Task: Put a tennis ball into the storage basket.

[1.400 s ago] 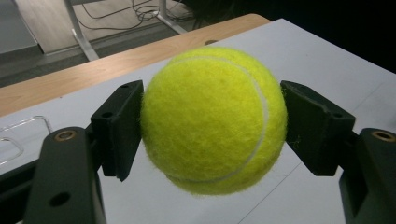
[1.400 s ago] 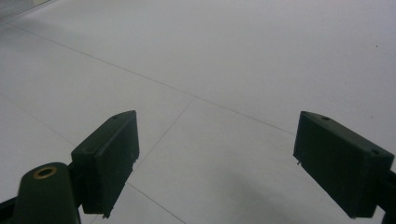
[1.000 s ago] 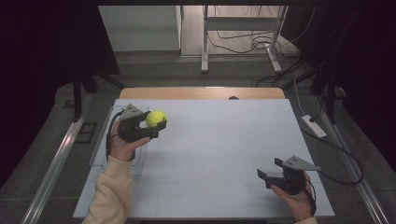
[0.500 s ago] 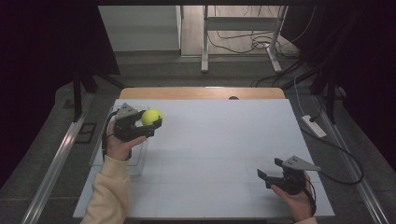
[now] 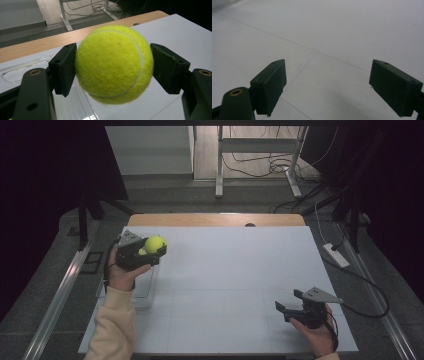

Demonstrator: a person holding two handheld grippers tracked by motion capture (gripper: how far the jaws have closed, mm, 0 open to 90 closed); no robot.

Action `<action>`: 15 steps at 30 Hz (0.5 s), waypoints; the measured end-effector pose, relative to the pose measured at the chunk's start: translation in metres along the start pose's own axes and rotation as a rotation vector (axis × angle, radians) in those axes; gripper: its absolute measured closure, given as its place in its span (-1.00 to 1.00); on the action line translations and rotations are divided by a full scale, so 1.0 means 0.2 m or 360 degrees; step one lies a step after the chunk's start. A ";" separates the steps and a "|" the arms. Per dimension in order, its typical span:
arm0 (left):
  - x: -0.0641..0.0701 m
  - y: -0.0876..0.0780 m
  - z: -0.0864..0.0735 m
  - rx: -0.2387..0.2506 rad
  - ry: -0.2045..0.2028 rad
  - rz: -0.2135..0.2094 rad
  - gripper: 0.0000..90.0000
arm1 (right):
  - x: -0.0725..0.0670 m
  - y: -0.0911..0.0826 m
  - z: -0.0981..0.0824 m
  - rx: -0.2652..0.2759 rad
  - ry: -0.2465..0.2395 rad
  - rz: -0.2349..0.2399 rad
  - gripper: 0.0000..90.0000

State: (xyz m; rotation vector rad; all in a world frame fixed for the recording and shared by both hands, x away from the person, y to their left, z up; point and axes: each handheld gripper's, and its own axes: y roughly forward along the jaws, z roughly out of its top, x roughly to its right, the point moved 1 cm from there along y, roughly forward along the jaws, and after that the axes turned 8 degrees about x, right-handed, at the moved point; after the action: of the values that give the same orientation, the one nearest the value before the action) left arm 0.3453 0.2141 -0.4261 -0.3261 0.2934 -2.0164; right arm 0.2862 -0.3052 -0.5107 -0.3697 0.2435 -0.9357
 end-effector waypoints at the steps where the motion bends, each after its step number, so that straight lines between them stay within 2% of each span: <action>1: 0.00 0.00 0.00 0.0003 -0.0005 0.0003 -0.40 | 0.00 0.00 0.00 0.0000 0.0000 0.0000 -0.69; 15: -0.06 -0.03 -0.02 -0.0001 -0.0027 0.0064 -0.40 | 0.00 0.00 0.00 0.0000 -0.0003 -0.0003 -0.69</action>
State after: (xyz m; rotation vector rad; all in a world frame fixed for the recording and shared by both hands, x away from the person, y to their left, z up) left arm 0.3449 0.2278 -0.4282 -0.3350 0.2878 -1.9728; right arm 0.2865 -0.3050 -0.5113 -0.3709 0.2418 -0.9371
